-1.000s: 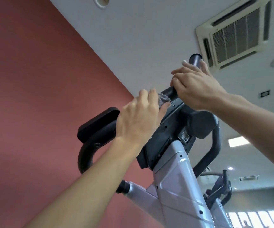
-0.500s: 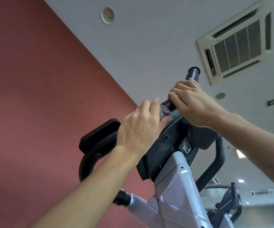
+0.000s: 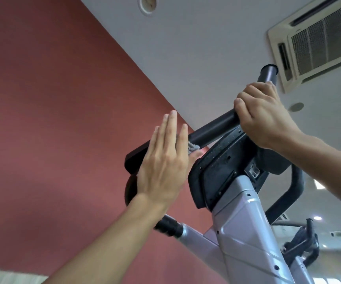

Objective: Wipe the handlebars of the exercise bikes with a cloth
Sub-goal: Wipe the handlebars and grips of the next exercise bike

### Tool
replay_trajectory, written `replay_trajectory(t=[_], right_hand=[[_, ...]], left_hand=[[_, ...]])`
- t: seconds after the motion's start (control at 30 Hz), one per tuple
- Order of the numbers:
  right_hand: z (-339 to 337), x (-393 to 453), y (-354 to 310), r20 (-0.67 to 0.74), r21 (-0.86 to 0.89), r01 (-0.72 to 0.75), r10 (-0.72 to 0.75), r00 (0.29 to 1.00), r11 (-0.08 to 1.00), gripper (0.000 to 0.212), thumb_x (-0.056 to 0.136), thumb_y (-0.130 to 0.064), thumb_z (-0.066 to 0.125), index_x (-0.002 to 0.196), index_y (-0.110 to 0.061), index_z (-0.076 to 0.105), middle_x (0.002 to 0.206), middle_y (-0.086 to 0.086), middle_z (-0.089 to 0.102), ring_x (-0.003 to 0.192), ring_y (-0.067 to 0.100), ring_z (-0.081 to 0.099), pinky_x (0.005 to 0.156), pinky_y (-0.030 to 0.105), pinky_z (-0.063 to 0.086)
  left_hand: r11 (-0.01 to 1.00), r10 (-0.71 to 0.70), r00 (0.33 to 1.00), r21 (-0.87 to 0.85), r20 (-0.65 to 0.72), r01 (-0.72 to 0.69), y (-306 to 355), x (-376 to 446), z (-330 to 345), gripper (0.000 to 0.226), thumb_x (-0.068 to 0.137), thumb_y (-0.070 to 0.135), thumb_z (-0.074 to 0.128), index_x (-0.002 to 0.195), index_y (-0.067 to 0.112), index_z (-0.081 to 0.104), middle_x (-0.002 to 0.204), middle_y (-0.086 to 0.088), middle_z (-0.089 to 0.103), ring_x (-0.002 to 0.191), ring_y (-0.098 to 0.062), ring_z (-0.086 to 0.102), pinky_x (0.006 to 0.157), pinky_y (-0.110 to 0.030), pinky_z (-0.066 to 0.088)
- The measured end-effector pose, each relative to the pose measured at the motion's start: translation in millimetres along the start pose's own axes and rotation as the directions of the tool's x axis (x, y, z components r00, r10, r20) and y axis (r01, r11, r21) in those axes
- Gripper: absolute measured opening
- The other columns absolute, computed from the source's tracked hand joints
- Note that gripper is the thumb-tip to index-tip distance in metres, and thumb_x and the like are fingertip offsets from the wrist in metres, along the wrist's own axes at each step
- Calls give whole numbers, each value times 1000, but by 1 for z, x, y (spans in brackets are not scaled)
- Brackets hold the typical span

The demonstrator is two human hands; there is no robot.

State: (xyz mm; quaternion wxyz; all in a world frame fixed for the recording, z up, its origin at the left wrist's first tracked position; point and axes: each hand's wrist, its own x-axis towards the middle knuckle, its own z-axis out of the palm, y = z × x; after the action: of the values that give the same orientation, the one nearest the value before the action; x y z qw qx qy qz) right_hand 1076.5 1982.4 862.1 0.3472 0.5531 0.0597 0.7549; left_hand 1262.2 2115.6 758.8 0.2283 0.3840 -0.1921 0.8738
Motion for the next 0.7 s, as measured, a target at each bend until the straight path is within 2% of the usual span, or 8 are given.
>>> replay_trajectory(t=[0.1, 0.2, 0.3, 0.43, 0.57, 0.63, 0.7], right_hand=[[-6, -1, -2, 27, -15, 3, -2, 1000, 1000, 47, 103, -38, 21, 85, -15, 57, 100, 3, 59, 127, 32, 44, 121, 51, 22], [-13, 0, -2, 97, -57, 13, -7, 995, 998, 48, 104, -40, 18, 86, -17, 56, 101, 2, 57, 128, 31, 44, 120, 50, 24], [-15, 3, -2, 114, -72, 21, -13, 993, 997, 50, 102, -41, 16, 84, -17, 55, 97, -1, 52, 125, 31, 44, 118, 46, 25], [-13, 2, -3, 121, -60, 5, 3, 993, 998, 48, 101, -40, 17, 84, -15, 54, 97, -2, 51, 127, 31, 42, 119, 45, 20], [-15, 5, -4, 162, -70, -4, 16, 987, 998, 44, 101, -39, 18, 84, -17, 52, 99, -2, 51, 128, 32, 41, 121, 52, 17], [-16, 6, -2, 186, -69, 6, 7, 982, 998, 44, 101, -40, 18, 83, -19, 51, 98, -3, 49, 127, 32, 42, 119, 54, 19], [-17, 8, 2, 208, -58, 23, -10, 978, 998, 48, 100, -42, 16, 84, -18, 54, 97, -4, 50, 125, 30, 43, 117, 51, 22]], left_hand=[[998, -15, 1000, -62, -1, 15, 6, 13, 3, 68, 108, 52, 27, 138, -2, 56, 152, -25, 45, 142, -36, 45, 112, -47, 44], [997, 57, 997, -53, -52, -60, -6, 3, 6, 61, 108, 48, 37, 139, -2, 55, 142, -23, 56, 135, -35, 53, 111, -45, 46], [993, 110, 991, -30, -79, -112, -31, -24, 5, 57, 109, 42, 43, 143, -2, 52, 147, -22, 52, 138, -33, 51, 113, -43, 44], [991, 16, 998, -130, -56, -23, -54, -65, -1, 57, 107, 36, 47, 147, -4, 45, 154, -21, 43, 144, -31, 43, 111, -46, 45], [974, -53, 995, -222, -85, 33, -33, -40, -4, 56, 107, 36, 45, 143, -7, 49, 150, -22, 48, 142, -32, 45, 113, -45, 44], [980, -48, 996, -197, -75, 32, -11, -9, -1, 53, 107, 37, 42, 135, -6, 57, 139, -23, 58, 133, -35, 54, 110, -45, 46], [989, -42, 999, -143, -31, 38, 12, 18, 1, 51, 107, 39, 37, 119, -2, 65, 116, -17, 68, 108, -33, 66, 94, -42, 54]])
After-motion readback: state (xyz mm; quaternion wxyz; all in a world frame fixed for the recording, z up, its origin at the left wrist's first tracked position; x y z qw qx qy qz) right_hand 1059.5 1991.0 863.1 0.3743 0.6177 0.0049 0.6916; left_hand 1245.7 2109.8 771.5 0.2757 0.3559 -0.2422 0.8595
